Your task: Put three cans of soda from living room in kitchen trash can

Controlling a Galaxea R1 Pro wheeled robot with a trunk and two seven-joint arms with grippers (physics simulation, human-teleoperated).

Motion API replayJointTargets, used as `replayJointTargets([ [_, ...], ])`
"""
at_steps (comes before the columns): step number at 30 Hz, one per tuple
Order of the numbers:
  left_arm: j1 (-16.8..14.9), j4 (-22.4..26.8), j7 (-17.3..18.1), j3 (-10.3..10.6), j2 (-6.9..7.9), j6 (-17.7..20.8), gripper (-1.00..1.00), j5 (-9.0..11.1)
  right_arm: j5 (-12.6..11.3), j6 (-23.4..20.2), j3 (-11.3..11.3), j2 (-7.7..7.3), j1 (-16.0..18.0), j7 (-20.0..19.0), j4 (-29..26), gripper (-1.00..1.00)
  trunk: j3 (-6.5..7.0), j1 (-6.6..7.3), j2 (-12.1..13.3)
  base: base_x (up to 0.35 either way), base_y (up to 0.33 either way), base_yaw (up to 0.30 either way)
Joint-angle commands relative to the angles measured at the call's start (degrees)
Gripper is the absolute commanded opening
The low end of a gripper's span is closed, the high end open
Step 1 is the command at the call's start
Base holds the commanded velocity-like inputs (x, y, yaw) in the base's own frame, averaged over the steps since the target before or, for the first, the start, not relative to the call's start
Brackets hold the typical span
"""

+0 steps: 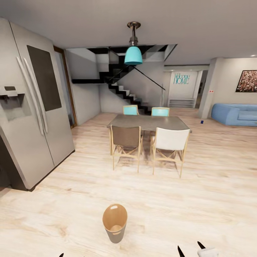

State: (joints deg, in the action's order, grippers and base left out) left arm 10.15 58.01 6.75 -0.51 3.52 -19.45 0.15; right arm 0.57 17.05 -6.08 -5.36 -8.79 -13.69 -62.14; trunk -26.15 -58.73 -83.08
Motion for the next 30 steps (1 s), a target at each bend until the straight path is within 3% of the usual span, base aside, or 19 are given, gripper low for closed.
replayJointTargets([
  [1, -0.1, 0.0, 0.0, 0.0, 0.00, 0.0, 1.00, 0.0, 0.0, 0.0, 0.0, 0.00, 0.0, 0.0, 0.0, 1.00, 0.00, 0.00, 0.0, 0.153, 0.291, 0.004],
  [20, -0.2, -0.8, 0.1, 0.1, 0.00, -0.1, 1.00, 0.0, -0.4, -0.4, 0.1, 0.76, 0.1, 0.1, 0.0, 1.00, -0.08, 0.00, 0.0, 0.143, 0.296, 0.001],
  [25, -0.1, -0.8, 0.2, 0.1, 0.00, -0.2, 1.00, 0.0, -0.5, -1.3, -0.4, 2.54, 0.2, 0.2, 0.4, 1.00, -0.35, 0.00, 0.0, 0.126, 0.153, 0.000],
  [30, -0.1, -0.8, 0.2, 0.1, 0.00, -0.1, 1.00, 0.0, -0.4, -2.8, -0.5, 2.74, 0.3, 0.2, 0.4, 1.00, -0.69, 0.00, 0.0, 0.141, 0.143, 0.000],
])
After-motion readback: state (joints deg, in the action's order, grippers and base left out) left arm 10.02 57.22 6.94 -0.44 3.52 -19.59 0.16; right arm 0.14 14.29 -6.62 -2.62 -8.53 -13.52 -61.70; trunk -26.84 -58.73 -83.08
